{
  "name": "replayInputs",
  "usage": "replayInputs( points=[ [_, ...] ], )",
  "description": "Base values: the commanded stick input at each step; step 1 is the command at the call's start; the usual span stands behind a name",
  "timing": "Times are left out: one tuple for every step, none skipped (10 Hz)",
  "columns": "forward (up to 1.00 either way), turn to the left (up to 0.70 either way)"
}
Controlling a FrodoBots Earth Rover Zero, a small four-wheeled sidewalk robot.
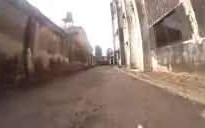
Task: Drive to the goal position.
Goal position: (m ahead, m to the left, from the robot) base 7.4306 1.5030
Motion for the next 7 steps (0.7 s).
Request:
replayInputs(
  points=[
    [0.7,0.0],
    [0.7,0.0],
    [0.7,0.0],
    [0.7,0.0],
    [0.7,0.0],
    [0.7,0.0],
    [0.7,0.0]
  ],
)
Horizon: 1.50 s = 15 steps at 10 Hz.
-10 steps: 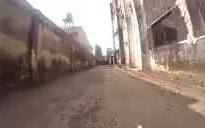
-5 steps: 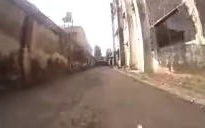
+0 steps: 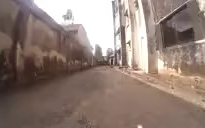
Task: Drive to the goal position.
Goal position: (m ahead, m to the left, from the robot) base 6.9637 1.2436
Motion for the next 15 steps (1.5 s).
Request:
replayInputs(
  points=[
    [0.7,0.0],
    [0.7,0.0],
    [0.7,0.0],
    [0.7,0.0],
    [0.7,0.0],
    [0.7,0.0],
    [0.7,0.0],
    [0.7,0.0],
    [0.7,0.0],
    [0.7,0.0],
    [0.7,0.0],
    [0.7,0.0],
    [0.7,0.0],
    [0.7,0.0],
    [0.7,0.0]
  ],
)
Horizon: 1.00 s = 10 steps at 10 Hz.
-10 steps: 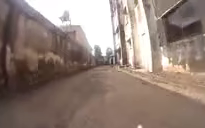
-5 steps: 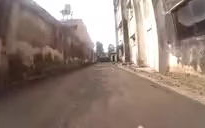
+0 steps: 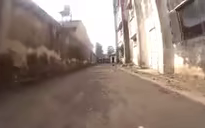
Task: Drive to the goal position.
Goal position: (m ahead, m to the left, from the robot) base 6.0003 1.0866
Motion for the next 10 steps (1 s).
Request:
replayInputs(
  points=[
    [0.7,0.02],
    [0.7,0.03],
    [0.7,0.03],
    [0.7,0.03],
    [0.7,0.02],
    [0.7,0.02],
    [0.7,0.02],
    [0.7,0.02],
    [0.7,0.02],
    [0.7,0.02]
  ],
)
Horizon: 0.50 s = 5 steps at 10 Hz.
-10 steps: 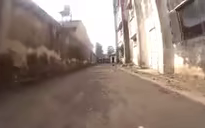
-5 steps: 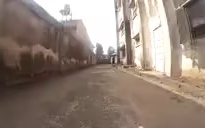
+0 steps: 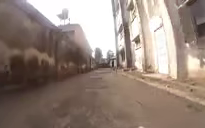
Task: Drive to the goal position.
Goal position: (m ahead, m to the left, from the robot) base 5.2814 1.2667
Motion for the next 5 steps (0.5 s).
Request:
replayInputs(
  points=[
    [0.7,0.02],
    [0.7,0.03],
    [0.7,0.09],
    [0.7,0.1],
    [0.7,0.07]
  ],
)
